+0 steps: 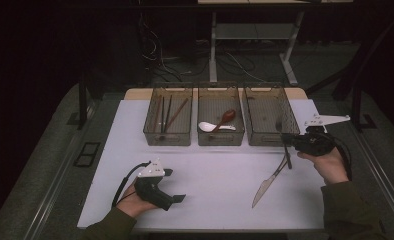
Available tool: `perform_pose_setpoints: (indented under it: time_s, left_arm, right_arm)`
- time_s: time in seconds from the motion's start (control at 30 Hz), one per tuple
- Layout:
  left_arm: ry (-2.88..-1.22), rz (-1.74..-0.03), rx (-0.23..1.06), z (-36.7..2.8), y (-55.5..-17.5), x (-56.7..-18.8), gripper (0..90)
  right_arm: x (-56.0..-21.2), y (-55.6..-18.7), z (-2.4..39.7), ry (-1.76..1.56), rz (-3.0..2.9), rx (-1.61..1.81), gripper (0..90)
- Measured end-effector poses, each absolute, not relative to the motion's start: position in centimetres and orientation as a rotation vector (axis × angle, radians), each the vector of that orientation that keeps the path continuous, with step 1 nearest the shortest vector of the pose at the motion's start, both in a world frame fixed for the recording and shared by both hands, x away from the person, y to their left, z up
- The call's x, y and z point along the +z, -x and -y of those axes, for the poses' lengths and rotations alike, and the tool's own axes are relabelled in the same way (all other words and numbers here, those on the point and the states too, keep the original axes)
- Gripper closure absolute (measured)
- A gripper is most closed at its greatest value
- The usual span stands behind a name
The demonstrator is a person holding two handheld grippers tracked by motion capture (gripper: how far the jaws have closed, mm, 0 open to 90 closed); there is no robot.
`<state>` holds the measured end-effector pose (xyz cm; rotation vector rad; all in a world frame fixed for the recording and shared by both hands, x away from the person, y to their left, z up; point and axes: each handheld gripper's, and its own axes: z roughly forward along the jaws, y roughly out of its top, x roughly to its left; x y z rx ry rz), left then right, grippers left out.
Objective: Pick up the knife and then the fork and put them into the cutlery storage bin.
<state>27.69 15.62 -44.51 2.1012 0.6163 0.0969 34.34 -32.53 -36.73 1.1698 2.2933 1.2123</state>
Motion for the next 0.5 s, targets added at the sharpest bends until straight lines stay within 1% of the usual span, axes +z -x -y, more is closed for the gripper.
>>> perform_pose_setpoints:
  time_s: [0.33, 0.5]
  left_arm:
    - [-2.100, -0.615, 0.096, -15.6, -27.7, -44.5, 0.0]
    - [-2.101, -0.614, 0.092, -15.6, -27.7, -44.5, 0.0]
  right_arm:
    - [-33.9, -36.3, 32.5, -1.149, -2.184, 1.253, 85.3]
    - [-32.5, -38.1, 32.7, -1.165, -2.126, 1.279, 85.3]
